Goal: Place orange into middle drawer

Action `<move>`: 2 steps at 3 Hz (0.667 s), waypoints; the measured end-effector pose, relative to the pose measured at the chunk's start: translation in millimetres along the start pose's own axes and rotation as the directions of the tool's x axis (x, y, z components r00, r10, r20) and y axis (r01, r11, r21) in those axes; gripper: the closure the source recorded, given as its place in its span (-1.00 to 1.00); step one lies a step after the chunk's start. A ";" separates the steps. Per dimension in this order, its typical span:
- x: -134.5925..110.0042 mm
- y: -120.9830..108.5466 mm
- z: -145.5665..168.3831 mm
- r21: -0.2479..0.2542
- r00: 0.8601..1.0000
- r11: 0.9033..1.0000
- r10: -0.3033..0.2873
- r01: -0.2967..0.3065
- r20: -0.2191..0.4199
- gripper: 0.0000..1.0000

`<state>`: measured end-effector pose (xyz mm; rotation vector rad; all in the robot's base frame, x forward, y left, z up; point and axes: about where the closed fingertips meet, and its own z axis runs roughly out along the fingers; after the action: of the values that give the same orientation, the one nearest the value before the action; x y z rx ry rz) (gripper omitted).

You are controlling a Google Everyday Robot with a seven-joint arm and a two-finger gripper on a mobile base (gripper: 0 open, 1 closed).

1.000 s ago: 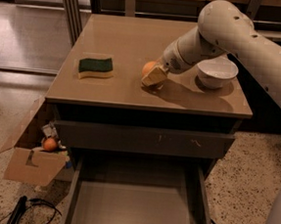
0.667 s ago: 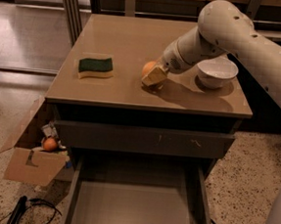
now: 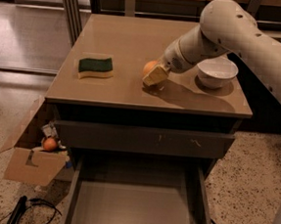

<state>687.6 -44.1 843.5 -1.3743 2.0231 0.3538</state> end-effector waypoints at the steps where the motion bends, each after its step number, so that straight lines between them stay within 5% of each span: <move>1: -4.7 6.0 -35.0 0.055 1.000 0.998 -0.015 0.014 0.013 1.00; 2: -8.1 27.1 -85.3 0.129 0.998 0.991 -0.047 0.042 0.038 1.00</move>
Offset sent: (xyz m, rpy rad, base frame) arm -0.1124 -0.0617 0.1133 -0.0197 -0.2398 -0.0836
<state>633.8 -74.4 908.9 -1.3208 1.9433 0.2268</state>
